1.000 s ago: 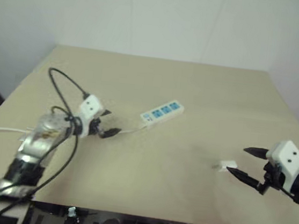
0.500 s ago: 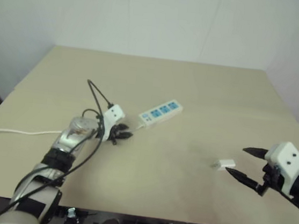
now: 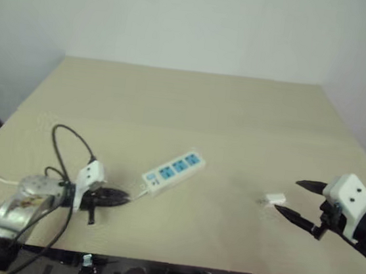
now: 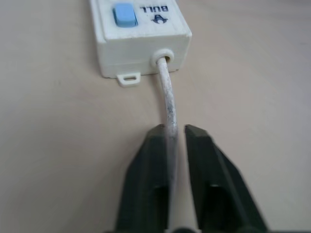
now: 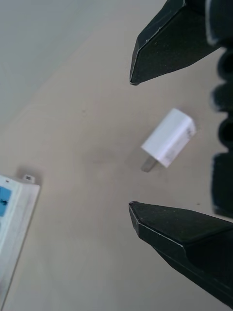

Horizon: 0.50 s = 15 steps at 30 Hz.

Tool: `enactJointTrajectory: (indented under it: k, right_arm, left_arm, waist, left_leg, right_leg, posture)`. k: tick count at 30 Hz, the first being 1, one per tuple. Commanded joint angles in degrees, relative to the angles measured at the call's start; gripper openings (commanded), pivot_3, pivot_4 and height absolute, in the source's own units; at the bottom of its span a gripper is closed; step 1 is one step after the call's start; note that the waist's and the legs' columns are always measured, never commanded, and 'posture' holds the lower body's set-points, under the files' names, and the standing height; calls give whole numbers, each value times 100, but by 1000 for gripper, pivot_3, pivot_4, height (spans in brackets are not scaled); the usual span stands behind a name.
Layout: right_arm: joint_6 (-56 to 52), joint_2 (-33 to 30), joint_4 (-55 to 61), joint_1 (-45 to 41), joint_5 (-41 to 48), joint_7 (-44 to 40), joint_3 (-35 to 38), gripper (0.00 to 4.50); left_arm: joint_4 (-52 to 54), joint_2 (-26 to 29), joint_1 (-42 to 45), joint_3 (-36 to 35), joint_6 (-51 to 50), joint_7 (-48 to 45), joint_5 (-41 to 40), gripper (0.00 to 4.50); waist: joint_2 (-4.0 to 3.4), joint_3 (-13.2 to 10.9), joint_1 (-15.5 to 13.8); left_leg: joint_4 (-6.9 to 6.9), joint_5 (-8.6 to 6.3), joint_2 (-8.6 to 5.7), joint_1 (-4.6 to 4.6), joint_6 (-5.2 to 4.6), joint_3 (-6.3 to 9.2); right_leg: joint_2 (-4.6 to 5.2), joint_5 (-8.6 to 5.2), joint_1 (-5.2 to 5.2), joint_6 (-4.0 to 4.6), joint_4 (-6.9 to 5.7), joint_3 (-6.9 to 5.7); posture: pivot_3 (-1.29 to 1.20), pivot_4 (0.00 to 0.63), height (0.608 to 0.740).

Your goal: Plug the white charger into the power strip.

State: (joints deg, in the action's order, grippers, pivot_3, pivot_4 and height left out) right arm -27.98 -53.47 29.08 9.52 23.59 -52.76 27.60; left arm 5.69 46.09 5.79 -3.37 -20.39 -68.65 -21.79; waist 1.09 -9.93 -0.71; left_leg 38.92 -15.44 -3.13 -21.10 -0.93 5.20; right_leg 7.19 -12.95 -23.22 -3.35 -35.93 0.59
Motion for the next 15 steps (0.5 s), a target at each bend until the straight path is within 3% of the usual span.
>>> enactJointTrajectory:
  k: [1, 4, 8, 15]
  right_arm:
    - [92, -63, 30, -98, 17, -18, 63, 4500]
    - [83, -55, 42, -106, 16, -19, 62, 4500]
    - [74, -10, 115, -63, 34, 17, 96, 4500]
    - [53, -2, 169, -99, 58, 79, 99, 4500]
  left_arm:
    - [445, -120, 125, -293, -153, 168, -437, 2195]
    - [614, -267, 207, -297, -196, 344, -541, 3162]
    - [623, -1166, 381, -131, 678, 1162, -117, 4471]
    - [-50, -1750, 415, 371, 1197, 1474, 361, 4471]
  waist:
    - [0, 0, -16]
    - [0, 0, 9]
    - [3, 3, 4]
    - [3, 5, 22]
  left_leg:
    - [1, 0, 0, -1, 0, 0]
    - [-3, -2, -3, -2, -3, 0]
    - [-5, -3, -7, -4, -4, -8]
    - [-6, -4, -6, 2, -5, -37]
  right_leg:
    - [0, -1, 1, -3, 4, -3]
    - [0, 11, -3, 15, 6, -1]
    - [3, 14, -6, 15, 9, 6]
    - [0, 16, -3, 15, 8, 14]
  posture:
    - [0, 150, 740]
    - [0, 150, 740]
    - [0, 150, 740]
    - [0, 150, 740]
